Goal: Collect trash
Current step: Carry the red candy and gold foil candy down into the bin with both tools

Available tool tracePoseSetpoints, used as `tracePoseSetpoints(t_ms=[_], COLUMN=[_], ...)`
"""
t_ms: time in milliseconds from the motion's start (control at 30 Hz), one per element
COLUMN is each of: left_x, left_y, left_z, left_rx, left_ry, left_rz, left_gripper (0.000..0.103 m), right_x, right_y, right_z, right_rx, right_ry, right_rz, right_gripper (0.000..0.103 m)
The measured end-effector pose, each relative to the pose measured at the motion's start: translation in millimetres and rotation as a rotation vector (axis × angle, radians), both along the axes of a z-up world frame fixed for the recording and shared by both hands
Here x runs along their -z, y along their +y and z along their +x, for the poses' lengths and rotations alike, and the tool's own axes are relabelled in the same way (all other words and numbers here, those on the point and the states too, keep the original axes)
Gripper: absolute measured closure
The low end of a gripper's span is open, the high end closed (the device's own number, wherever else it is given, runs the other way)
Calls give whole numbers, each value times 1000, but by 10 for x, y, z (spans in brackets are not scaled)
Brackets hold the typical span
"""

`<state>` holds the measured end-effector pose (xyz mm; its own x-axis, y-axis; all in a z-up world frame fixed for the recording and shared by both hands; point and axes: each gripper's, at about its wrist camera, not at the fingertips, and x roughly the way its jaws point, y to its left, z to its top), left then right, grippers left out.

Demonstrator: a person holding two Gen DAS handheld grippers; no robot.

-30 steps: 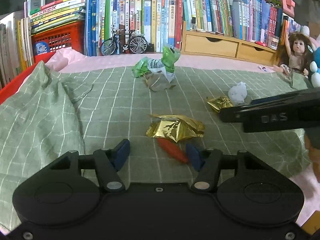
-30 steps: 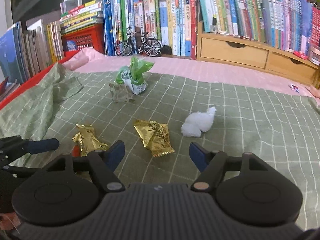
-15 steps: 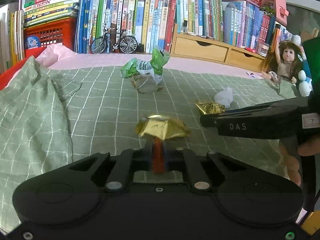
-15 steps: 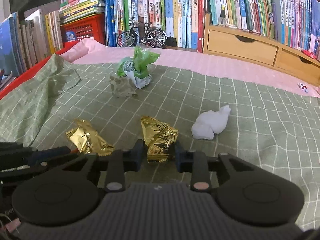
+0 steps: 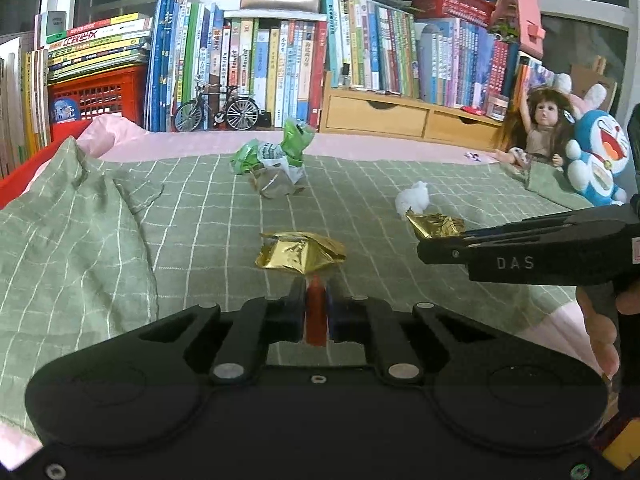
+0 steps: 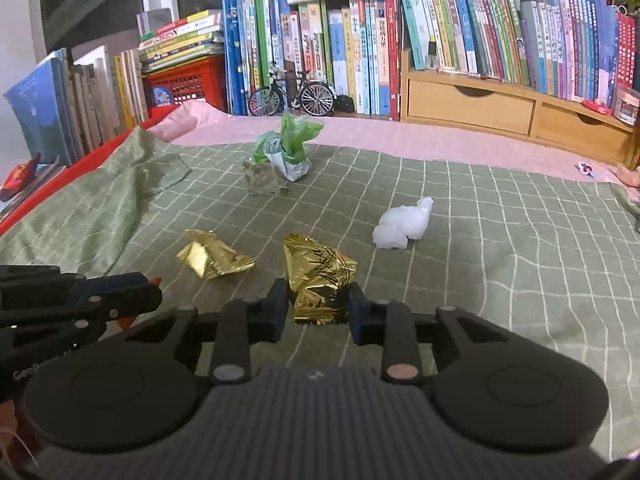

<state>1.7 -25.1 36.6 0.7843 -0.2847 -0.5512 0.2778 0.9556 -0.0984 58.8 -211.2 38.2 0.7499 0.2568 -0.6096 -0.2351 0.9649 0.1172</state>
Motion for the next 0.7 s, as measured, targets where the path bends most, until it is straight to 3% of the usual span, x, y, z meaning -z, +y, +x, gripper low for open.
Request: tracePoseSetpoints(t_ms=[700], left_x=[-135], left_y=[-120], left_z=[-570], left_rx=[75], left_ry=[-2], left_rz=[-6], left_gripper=[93], right_x=[-84], right_y=[-117], right_z=[-975], right_rx=[-1], right_ry=[-25], right_rz=[61], right_gripper=[68])
